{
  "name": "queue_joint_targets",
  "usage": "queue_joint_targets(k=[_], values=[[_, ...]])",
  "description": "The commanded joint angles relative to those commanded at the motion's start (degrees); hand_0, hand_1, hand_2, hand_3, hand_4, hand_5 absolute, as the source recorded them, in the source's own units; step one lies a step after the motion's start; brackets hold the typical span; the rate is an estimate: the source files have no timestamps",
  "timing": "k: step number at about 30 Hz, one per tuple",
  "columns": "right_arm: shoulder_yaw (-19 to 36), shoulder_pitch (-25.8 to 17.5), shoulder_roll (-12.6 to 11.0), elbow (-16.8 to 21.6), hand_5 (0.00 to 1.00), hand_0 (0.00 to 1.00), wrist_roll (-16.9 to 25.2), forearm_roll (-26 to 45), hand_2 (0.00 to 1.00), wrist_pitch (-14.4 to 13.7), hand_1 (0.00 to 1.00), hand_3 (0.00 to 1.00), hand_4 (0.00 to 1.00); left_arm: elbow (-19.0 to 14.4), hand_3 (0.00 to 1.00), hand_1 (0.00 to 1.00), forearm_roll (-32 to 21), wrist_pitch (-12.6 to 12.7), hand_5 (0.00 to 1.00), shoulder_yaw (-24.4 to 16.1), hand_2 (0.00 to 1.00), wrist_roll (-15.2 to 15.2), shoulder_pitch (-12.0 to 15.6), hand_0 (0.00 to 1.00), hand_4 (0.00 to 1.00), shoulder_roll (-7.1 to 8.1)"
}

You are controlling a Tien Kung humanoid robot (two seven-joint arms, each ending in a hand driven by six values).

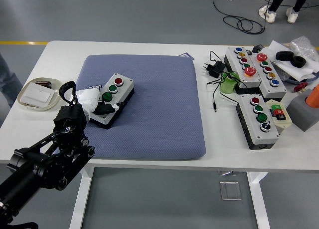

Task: Pick up the button,place it on the desk,press the button,press the button

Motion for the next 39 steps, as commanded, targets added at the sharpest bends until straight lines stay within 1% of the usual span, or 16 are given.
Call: queue_joint_targets(k=[4,5,8,10,11,16,17,22,23,28,29,31,34,35,36,39], values=[[0.1,-0.1,0.0,0.0,0.245,0.650,0.0,-0.1,0.666,0.0,0.639,0.582,0.381,-0.3,0.961,0.884,0.0,-0.8,0.536,0.2,0.977,-0.1,-0.5,0.723,0.894,-0.17],[0.1,-0.1,0.0,0.0,0.244,0.650,0.0,-0.2,0.666,0.0,0.638,0.582,0.381,-0.2,0.901,0.828,0.0,-1.1,0.546,0.2,0.932,-0.2,-0.7,0.664,0.887,-0.22],[0.1,0.0,0.0,0.0,0.244,0.650,0.0,-0.2,0.666,0.0,0.638,0.582,0.381,-0.2,0.901,0.828,0.0,-1.4,0.546,0.2,0.932,-0.3,-0.9,0.664,0.887,-0.27],[-0.1,0.1,0.0,0.0,0.244,0.650,0.0,0.1,0.666,0.0,0.638,0.582,0.381,0.1,0.901,0.828,0.0,-2.4,0.546,0.4,0.932,-0.7,-1.6,0.664,0.887,-0.29],[-0.1,0.2,0.0,0.0,0.244,0.650,0.0,0.2,0.666,0.0,0.638,0.581,0.381,0.3,0.634,0.512,0.0,-2.8,0.097,0.5,0.639,-0.8,-1.8,0.501,0.467,-0.32],[0.0,0.4,0.0,0.0,0.244,0.650,0.0,0.2,0.666,-0.1,0.638,0.581,0.381,1.3,0.634,0.512,0.0,-3.4,0.097,0.9,0.639,-1.3,-2.7,0.501,0.467,-0.19],[0.0,0.4,-0.1,0.0,0.244,0.651,0.0,0.2,0.667,-0.1,0.638,0.581,0.381,1.5,0.456,0.352,0.0,-3.4,0.002,1.0,0.429,-1.4,-2.8,0.426,0.399,-0.13],[0.0,0.4,-0.1,0.0,0.244,0.651,0.0,0.2,0.667,-0.1,0.638,0.581,0.381,2.9,0.456,0.352,0.0,-3.4,0.002,1.5,0.429,-2.3,-3.2,0.426,0.399,0.13],[0.0,0.4,-0.1,0.0,0.244,0.650,0.0,0.2,0.666,-0.1,0.638,0.581,0.381,3.1,0.358,0.262,0.0,-3.4,0.002,1.6,0.305,-2.5,-3.3,0.302,0.344,0.16],[0.2,0.4,-0.1,0.0,0.244,0.650,0.0,0.1,0.666,-0.1,0.638,0.581,0.381,3.7,0.358,0.262,0.0,-1.5,0.002,2.4,0.305,-4.5,-3.5,0.302,0.344,0.54],[0.2,0.4,-0.1,0.0,0.244,0.651,0.0,0.1,0.666,-0.1,0.638,0.581,0.381,4.0,0.275,0.060,0.0,-0.7,0.002,2.6,0.132,-5.6,-3.6,0.177,0.224,0.63],[0.1,0.5,-0.1,0.0,0.244,0.651,0.0,0.2,0.666,-0.1,0.638,0.581,0.381,4.2,0.275,0.060,0.0,0.0,0.002,2.7,0.132,-6.8,-3.6,0.177,0.224,0.69],[0.2,0.5,-0.1,0.0,0.244,0.651,0.0,0.1,0.666,-0.2,0.638,0.581,0.381,4.7,0.275,0.060,0.0,1.9,0.002,2.5,0.132,-7.6,-3.5,0.177,0.224,0.83],[0.2,0.5,-0.1,0.0,0.244,0.651,0.0,0.1,0.666,-0.2,0.638,0.581,0.381,4.7,0.247,0.030,0.0,2.1,0.002,2.5,0.095,-7.7,-3.5,0.168,0.207,0.85],[0.2,0.5,-0.1,0.0,0.244,0.651,0.0,0.1,0.666,-0.2,0.638,0.581,0.381,4.8,0.247,0.030,0.0,2.3,0.002,2.6,0.095,-7.9,-3.5,0.168,0.207,0.90],[0.3,0.5,-0.1,0.0,0.244,0.651,0.0,0.1,0.666,-0.2,0.638,0.581,0.381,4.9,0.247,0.030,0.0,4.4,0.002,2.8,0.095,-9.4,-3.4,0.168,0.207,1.14]])
